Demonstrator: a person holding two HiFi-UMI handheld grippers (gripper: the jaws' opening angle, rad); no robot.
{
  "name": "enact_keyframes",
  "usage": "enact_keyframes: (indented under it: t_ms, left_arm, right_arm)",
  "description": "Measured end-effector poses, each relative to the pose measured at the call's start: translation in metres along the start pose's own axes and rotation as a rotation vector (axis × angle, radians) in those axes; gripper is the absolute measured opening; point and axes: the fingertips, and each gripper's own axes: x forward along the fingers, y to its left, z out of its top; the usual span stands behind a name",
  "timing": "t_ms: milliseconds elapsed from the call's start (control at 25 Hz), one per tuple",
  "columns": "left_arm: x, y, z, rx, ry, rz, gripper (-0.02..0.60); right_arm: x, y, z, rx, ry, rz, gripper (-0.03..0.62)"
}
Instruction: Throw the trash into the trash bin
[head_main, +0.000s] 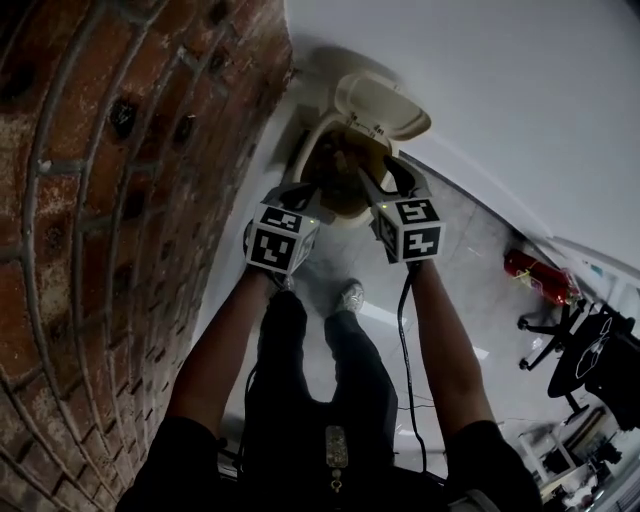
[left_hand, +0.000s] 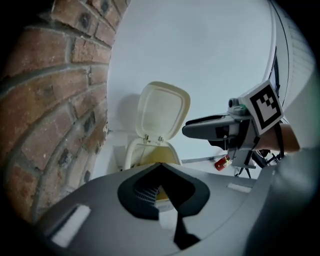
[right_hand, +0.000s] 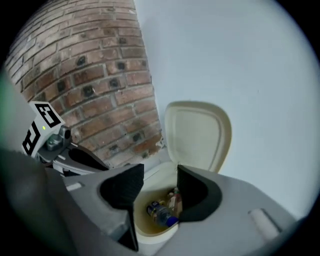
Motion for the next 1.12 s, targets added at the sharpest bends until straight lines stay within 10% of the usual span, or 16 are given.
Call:
enact_keyframes:
  t_ms: [560, 1120]
  left_arm:
    - [-0.02, -0.013, 0.081, 0.069, -0.074, -0.007, 0.008]
    - [-0.023, 0.008, 0.07, 0.048, -0.055, 0.013, 0.008]
  right_arm:
    - [-0.044, -0.072, 0.144, -0.021, -0.211, -0.138, 0.003]
    - [-0.015, -0.091, 0.122, 0.065, -0.049, -0.067, 0.003]
